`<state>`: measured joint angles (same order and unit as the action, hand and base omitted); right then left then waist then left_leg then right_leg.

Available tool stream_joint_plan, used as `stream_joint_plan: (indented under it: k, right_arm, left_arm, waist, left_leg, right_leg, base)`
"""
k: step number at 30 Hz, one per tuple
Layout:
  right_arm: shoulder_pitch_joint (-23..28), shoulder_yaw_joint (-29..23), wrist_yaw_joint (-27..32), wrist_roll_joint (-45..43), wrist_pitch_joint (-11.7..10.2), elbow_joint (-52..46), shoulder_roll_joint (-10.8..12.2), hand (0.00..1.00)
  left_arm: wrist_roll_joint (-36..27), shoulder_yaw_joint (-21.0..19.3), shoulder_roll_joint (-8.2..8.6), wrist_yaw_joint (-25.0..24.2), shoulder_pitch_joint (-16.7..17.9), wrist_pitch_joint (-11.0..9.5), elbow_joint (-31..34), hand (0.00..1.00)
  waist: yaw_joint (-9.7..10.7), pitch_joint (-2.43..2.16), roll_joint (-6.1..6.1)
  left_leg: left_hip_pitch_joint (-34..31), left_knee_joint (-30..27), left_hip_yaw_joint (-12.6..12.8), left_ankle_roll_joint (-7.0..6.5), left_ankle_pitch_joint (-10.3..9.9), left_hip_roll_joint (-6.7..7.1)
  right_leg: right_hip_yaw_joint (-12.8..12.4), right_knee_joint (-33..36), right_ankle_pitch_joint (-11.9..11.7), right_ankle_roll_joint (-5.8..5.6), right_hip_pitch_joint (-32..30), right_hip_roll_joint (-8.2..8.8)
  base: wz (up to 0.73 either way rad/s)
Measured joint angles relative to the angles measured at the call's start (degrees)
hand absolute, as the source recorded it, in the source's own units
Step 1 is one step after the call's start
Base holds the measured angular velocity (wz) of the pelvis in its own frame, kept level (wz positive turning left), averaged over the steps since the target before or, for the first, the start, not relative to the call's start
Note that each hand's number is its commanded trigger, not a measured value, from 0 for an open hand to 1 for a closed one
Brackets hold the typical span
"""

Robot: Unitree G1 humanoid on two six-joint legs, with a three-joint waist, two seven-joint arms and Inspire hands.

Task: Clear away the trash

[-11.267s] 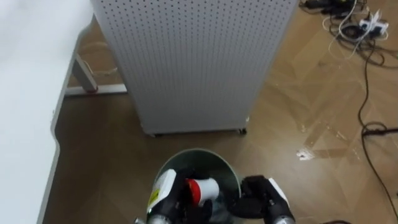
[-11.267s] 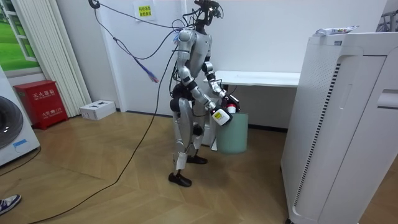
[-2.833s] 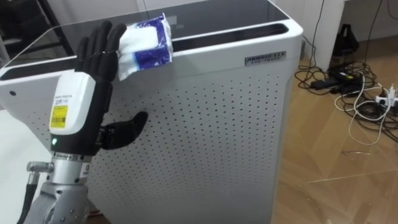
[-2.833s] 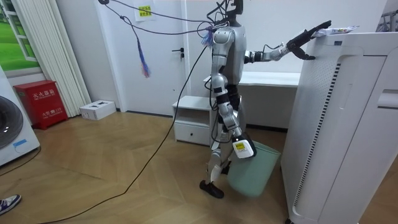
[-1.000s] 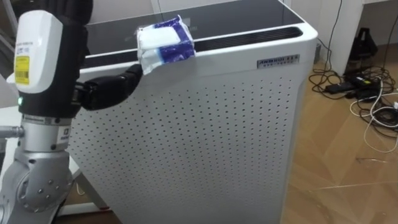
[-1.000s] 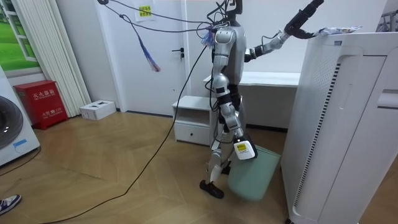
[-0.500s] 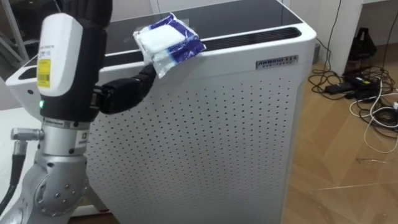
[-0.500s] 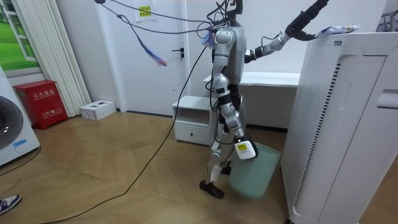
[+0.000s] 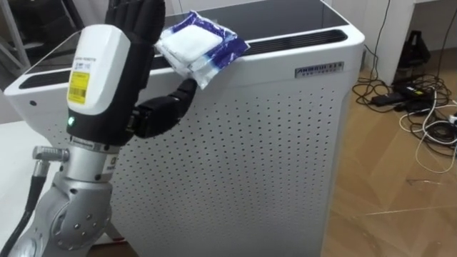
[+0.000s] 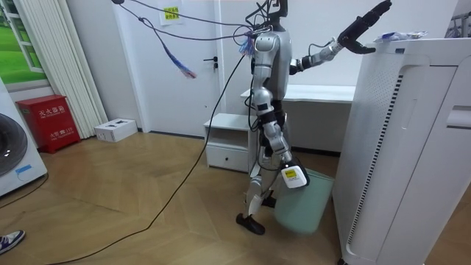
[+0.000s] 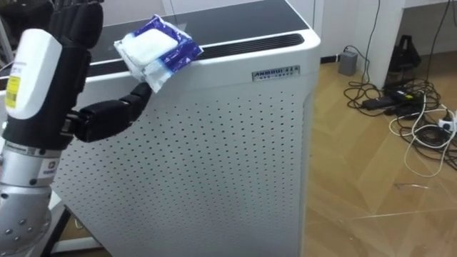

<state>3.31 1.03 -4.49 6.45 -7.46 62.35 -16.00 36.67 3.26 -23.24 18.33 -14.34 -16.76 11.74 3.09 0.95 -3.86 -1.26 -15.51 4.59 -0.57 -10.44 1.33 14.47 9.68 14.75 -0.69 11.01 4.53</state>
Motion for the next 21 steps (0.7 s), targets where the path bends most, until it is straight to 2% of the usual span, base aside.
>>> stream_joint_plan:
  k: [7,12,14,18,19,21]
  right_arm:
    - [-0.36,0.00,-0.01,-0.02,0.00,-0.02,-0.10,1.00]
    - [-0.48,0.14,-0.11,-0.03,0.00,-0.02,-0.23,1.00]
    - [-0.49,0.16,-0.11,-0.12,0.00,-0.32,-0.30,1.00]
    - [-0.80,0.23,-0.31,-1.43,-0.01,-0.35,-0.37,1.00]
    - [-0.93,0.31,-0.36,-1.54,-0.01,-0.36,-0.37,1.00]
    - [-1.01,0.35,-0.32,-1.57,-0.01,-0.35,-0.38,1.00]
  left_arm:
    - [-0.01,1.55,-0.18,-0.78,0.00,0.08,0.00,0.00]
    - [-0.12,2.95,-0.31,-3.57,0.00,0.16,0.03,0.00]
    - [-0.13,3.70,-0.59,-4.62,0.00,0.12,0.17,0.00]
    - [-0.16,4.31,-0.61,-6.17,-0.01,-0.02,0.22,0.00]
    - [-0.98,4.44,-0.76,-6.63,-0.01,-0.04,0.21,0.15]
    - [-1.19,4.49,-0.82,-6.68,-0.02,0.01,0.16,0.90]
  waist:
    - [0.30,0.01,-0.06]
    - [0.61,-0.02,-0.41]
    - [1.05,-0.35,-0.89]
    - [1.67,-0.48,-1.20]
    - [1.89,-0.47,-1.20]
    - [2.00,-0.41,-1.11]
  left_leg:
    - [-0.10,0.06,0.00,0.00,0.00,0.01]
    - [-0.42,-0.07,0.01,0.00,-0.01,0.01]
    - [-1.06,-0.11,0.01,-0.04,0.02,0.01]
    - [-1.05,0.03,0.01,-0.13,0.08,0.13]
    - [-1.04,0.07,0.01,-0.13,0.08,0.15]
    - [-1.04,0.09,0.01,-0.13,0.08,0.16]
  right_leg:
    - [0.01,-0.01,0.00,0.00,-0.13,0.01]
    - [0.12,-0.02,0.00,0.00,-0.30,0.02]
    - [0.30,0.05,0.00,0.00,-0.93,0.02]
    - [0.10,0.06,0.00,-0.01,-1.04,0.09]
    - [0.05,0.04,0.00,-0.01,-1.04,0.09]
    - [0.01,0.04,-0.01,-0.01,-1.05,0.10]
  base:
    - [0.00]
    - [0.00]
    - [0.00]
    - [0.00]
    - [0.00]
    - [0.00]
